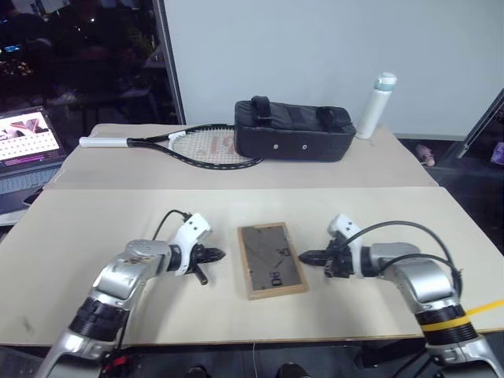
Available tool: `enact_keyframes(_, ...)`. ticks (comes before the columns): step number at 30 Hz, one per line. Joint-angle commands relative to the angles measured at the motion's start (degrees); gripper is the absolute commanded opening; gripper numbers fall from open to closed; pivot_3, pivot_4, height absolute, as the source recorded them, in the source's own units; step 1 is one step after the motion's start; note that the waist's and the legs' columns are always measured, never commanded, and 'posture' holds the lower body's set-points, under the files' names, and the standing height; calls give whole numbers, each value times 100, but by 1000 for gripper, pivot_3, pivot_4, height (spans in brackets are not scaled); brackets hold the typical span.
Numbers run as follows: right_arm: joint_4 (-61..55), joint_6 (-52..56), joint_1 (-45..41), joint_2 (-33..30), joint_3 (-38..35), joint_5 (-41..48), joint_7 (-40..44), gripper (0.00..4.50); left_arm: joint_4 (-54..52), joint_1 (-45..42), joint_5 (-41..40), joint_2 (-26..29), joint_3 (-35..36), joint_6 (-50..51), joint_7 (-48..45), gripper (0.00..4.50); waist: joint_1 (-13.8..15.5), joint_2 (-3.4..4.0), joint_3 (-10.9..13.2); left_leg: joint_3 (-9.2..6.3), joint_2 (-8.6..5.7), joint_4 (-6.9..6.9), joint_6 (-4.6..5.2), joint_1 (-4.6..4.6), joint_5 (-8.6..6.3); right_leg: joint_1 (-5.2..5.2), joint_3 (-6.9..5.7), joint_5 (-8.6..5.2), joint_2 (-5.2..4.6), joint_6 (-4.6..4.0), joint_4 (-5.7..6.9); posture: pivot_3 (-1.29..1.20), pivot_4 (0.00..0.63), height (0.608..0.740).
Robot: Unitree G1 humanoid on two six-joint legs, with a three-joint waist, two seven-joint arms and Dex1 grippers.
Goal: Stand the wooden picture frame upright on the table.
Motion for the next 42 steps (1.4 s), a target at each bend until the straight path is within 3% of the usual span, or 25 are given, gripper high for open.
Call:
enact_keyframes(1,-249,154,-112,69,23,251,8,15,-16,199,69,271,192,147,55,0,12,0,0,0,0,1,0,-2,0,0,-4,0,-2,0,-1,0,150,709)
enact_keyframes(6,-339,250,-38,79,115,341,-7,15,-300,411,-506,178,741,821,115,0,-18,0,0,-5,2,-2,0,-2,0,0,-19,-8,-4,-11,4,0,150,709)
enact_keyframes(12,-196,106,49,-375,229,221,264,15,-787,372,-1861,-490,2045,3417,634,0,17,-1,0,-22,2,8,0,-28,0,-4,-46,-16,-9,-8,4,0,150,709)
enact_keyframes(14,-272,107,86,-405,286,280,326,15,-904,255,-1730,-857,2444,4359,1195,0,20,-1,0,-27,0,8,0,-29,0,-3,-53,-17,-13,-7,3,0,150,709)
enact_keyframes(16,-303,104,108,-387,300,295,313,15,-705,104,-2331,-1129,2965,4677,1221,0,18,-2,0,-36,0,10,0,-29,0,2,-63,-18,-13,-7,4,0,150,709)
enact_keyframes(19,-266,67,148,-392,312,257,265,15,-313,103,-3315,-1044,3285,4696,1377,0,-12,-3,0,-45,-2,12,0,-29,0,2,-70,-18,-13,-8,5,0,150,709)
enact_keyframes(20,-254,60,167,-400,310,250,255,0,-219,188,-3719,-930,3259,4696,1450,512,-18,-3,0,-45,-2,11,0,-28,0,2,-70,-18,-13,-8,6,0,150,709)
enact_keyframes(23,-246,53,205,-411,304,254,244,0,-235,425,-4715,-665,2996,4696,1801,1274,-15,-3,0,-48,-2,8,0,-28,0,3,-71,-18,-13,-9,5,0,150,709)
enact_keyframes(24,-250,53,220,-414,305,258,241,0,-202,428,-4931,-637,2905,4696,1982,1794,-5,-3,0,-48,-2,8,-1,-28,-1,5,-71,-18,-14,-9,4,0,150,709)
enact_keyframes(26,-260,50,246,-414,315,257,232,0,-165,431,-5132,-609,2729,4696,2333,2210,11,-4,-1,-48,-2,10,-1,-28,-1,6,-72,-18,-15,-10,4,0,150,709)
enact_keyframes(27,-264,38,260,-408,323,249,219,0,-132,428,-5210,-650,2664,4696,2517,2747,19,-5,-1,-48,-2,14,-1,-28,-1,6,-72,-18,-15,-10,4,0,150,709)
enact_keyframes(32,-344,83,299,-413,283,266,131,0,134,380,-5464,-1196,2311,4696,3361,4436,28,-7,-7,-49,-4,19,-1,-27,-1,11,-73,-18,-16,-10,3,0,150,709)
enact_keyframes(37,-610,245,410,-398,222,368,43,0,367,73,-5003,-1977,1979,4691,3952,4478,98,-9,-35,-50,-19,22,-1,-25,-1,19,-74,-19,-31,-8,1,0,150,709)
enact_keyframes(42,-840,401,539,-396,161,411,-64,0,594,-157,-4830,-2137,1890,4696,4016,4478,177,-13,-73,-50,-27,24,-2,-24,-1,24,-74,-19,-38,-5,-6,0,150,709)
